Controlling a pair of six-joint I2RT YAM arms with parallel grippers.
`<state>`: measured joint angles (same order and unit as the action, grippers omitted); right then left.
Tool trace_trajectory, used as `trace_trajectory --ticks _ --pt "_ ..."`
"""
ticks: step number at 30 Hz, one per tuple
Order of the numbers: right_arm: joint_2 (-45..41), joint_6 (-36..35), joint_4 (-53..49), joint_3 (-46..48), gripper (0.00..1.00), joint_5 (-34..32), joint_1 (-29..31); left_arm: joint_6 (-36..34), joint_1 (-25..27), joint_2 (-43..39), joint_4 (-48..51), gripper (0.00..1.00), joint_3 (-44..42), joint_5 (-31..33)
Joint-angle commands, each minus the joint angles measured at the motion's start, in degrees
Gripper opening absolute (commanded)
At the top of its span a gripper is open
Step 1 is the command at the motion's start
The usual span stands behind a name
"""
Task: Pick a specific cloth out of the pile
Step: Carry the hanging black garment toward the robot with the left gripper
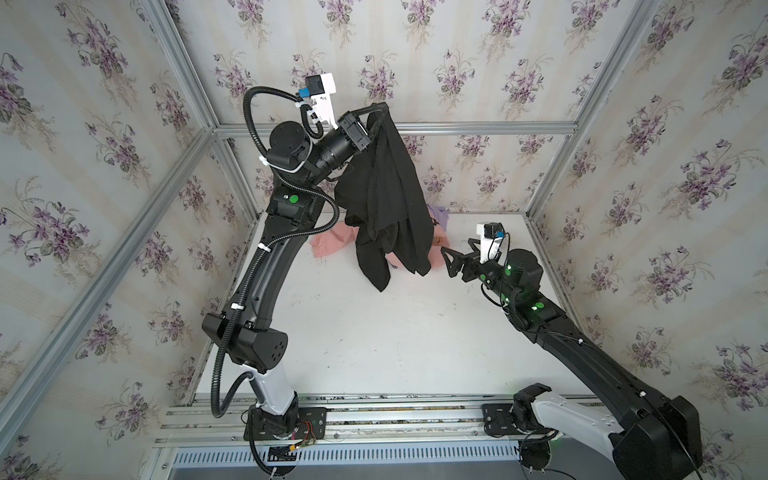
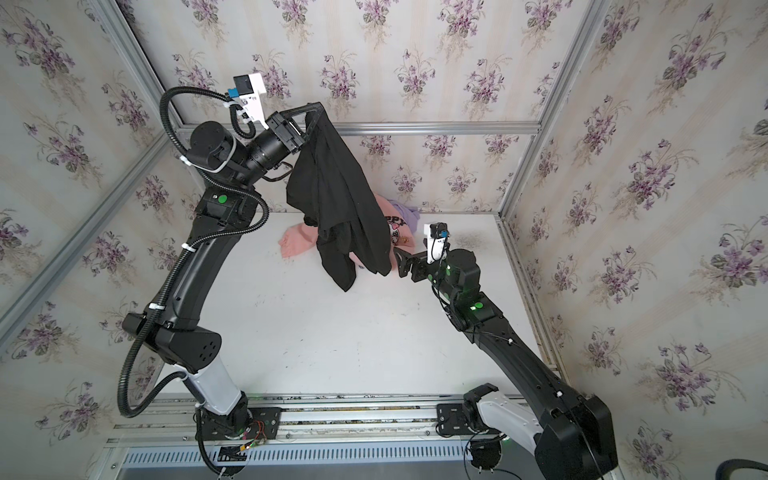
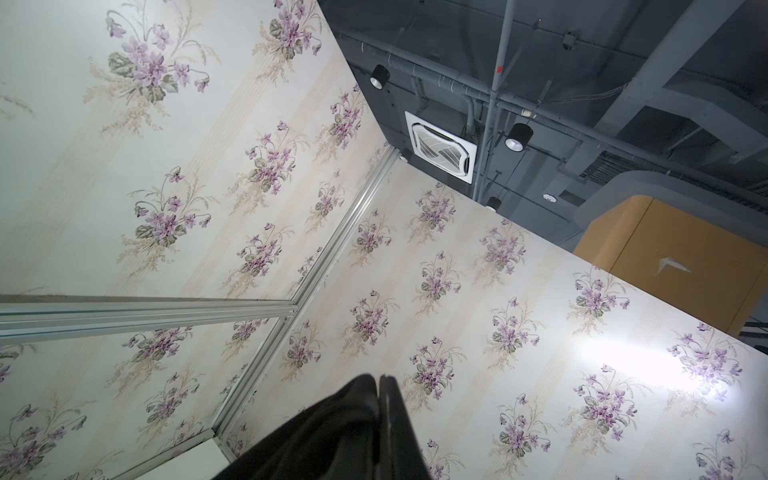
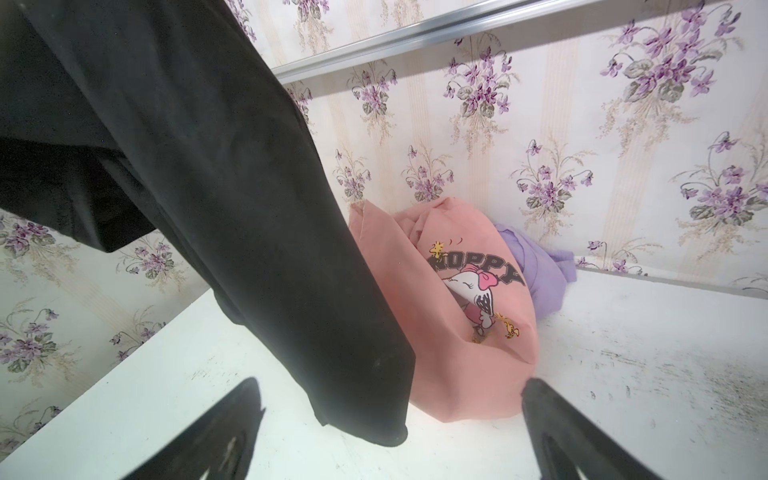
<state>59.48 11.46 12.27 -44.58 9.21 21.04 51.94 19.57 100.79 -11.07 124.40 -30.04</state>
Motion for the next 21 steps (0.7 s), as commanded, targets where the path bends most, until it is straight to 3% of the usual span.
trace_trajectory --ticks 1,6,17,21 --pt "-1.78 -1.13 -0.55 -1.13 0.99 1.71 0.13 -1.32 0.74 -2.38 -2.14 0.01 -0.93 1.12" --pt "-5.63 -2.38 -0.84 -0.79 1.00 6.62 0.06 -4.07 2.66 -5.93 -0.10 0.02 -2.20 3.51" --pt "-12.55 -4.70 -5.25 -3.56 1.00 13.38 0.13 -5.36 3.71 -9.54 8.38 0.04 2.86 -1.27" --pt "-14.41 -6.14 -6.19 -3.50 1.00 10.27 0.13 -5.66 4.70 -13.25 9.09 0.04 0.92 -0.84"
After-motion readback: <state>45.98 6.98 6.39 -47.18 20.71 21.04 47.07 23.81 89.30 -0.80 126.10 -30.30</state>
